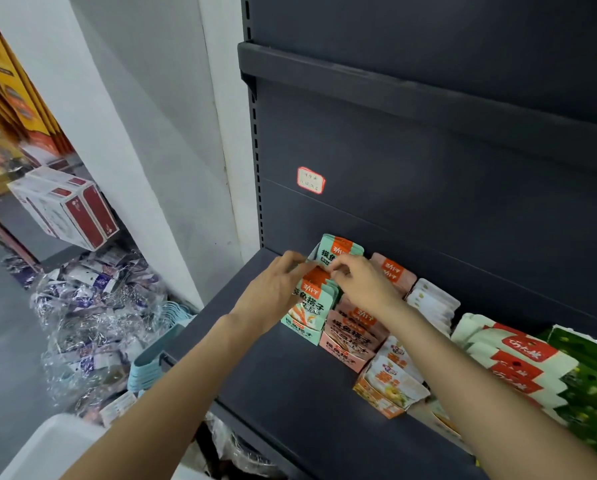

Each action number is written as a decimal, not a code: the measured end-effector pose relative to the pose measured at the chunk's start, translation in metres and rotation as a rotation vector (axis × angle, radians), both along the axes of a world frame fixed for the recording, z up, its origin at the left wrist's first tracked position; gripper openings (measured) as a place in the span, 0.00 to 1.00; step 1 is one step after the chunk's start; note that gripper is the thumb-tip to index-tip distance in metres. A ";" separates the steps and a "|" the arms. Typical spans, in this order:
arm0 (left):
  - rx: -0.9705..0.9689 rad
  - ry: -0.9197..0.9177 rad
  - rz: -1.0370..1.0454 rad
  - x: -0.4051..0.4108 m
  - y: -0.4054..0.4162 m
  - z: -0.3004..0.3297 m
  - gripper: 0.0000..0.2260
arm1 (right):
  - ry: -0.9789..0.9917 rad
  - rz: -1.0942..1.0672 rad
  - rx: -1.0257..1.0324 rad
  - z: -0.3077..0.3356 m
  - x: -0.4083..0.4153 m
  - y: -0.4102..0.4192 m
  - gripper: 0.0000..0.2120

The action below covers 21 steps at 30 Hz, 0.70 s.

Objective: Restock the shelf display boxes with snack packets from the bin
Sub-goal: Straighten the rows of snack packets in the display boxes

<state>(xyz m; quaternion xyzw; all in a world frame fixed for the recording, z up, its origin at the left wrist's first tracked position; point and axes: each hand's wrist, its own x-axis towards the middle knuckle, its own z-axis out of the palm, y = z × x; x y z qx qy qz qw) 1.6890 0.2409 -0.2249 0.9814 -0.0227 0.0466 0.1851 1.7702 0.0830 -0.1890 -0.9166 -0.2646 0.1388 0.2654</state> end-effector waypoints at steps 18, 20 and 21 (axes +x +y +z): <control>-0.019 0.067 -0.008 -0.012 0.007 0.002 0.24 | -0.234 -0.094 -0.146 -0.005 0.021 -0.001 0.18; -0.026 0.072 -0.005 -0.013 0.006 0.002 0.24 | -0.240 -0.091 -0.162 -0.006 0.022 0.000 0.13; -0.038 0.078 -0.002 -0.013 0.005 0.002 0.24 | -0.227 -0.100 -0.152 -0.005 0.021 0.001 0.12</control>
